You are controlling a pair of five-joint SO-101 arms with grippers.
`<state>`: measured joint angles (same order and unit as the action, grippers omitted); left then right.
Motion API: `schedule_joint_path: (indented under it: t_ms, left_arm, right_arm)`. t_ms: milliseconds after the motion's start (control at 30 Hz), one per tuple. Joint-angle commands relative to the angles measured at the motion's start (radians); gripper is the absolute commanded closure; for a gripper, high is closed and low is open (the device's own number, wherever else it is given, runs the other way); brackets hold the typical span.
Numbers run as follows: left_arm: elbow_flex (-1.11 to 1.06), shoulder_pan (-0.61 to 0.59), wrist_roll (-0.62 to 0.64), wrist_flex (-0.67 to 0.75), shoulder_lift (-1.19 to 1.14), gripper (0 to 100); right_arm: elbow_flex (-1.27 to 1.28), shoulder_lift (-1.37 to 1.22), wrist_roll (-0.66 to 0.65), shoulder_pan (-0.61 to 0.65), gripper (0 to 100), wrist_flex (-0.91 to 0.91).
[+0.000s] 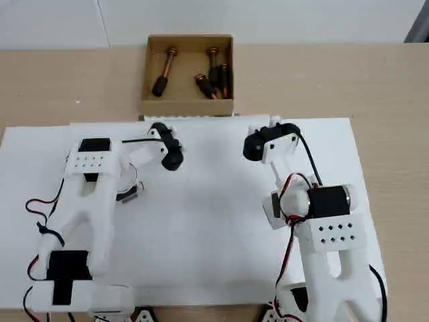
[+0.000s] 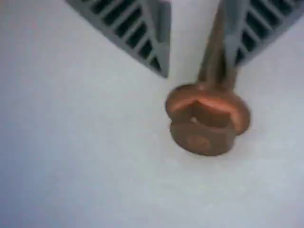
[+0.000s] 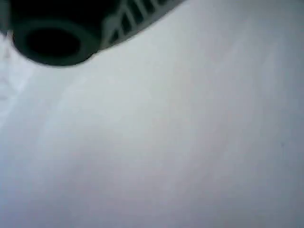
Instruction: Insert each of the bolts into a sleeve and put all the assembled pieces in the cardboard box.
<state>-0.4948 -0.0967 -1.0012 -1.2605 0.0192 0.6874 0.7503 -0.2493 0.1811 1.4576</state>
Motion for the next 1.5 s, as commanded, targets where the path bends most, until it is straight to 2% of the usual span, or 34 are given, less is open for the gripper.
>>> schedule_joint_path:
  t_ms: [0,367,600,700,867,1033,1233,1467]
  left_arm:
    - [0.03,-0.003,-0.008,0.034,-0.026,92]
    - [0.028,-0.002,-0.006,0.041,-0.098,100]
    - [0.166,0.0,-0.003,-0.13,-0.097,100]
    - [0.271,0.0,0.005,-0.213,-0.097,100]
    - [0.466,0.029,0.195,-0.287,-0.021,100]
    - [0.509,0.14,0.411,-0.296,0.117,100]
    - [0.507,0.196,0.454,-0.359,0.325,100]
    - [0.437,0.19,0.643,-0.33,0.575,100]
  right_arm:
    - [-0.005,0.018,0.003,0.005,99.5,-0.019]
    - [-0.005,0.024,0.005,0.005,99.5,-0.012]
    - [-0.014,0.028,0.006,0.007,99.5,-0.002]
    - [-0.078,0.044,0.008,0.007,99.5,0.074]
    - [-0.149,0.128,0.003,0.002,99.3,0.133]
    - [-0.146,0.193,0.009,0.002,99.5,0.16]
    - [-0.15,0.329,0.089,-0.001,99.5,0.191]
    - [-0.12,0.598,0.216,0.001,99.5,0.148]
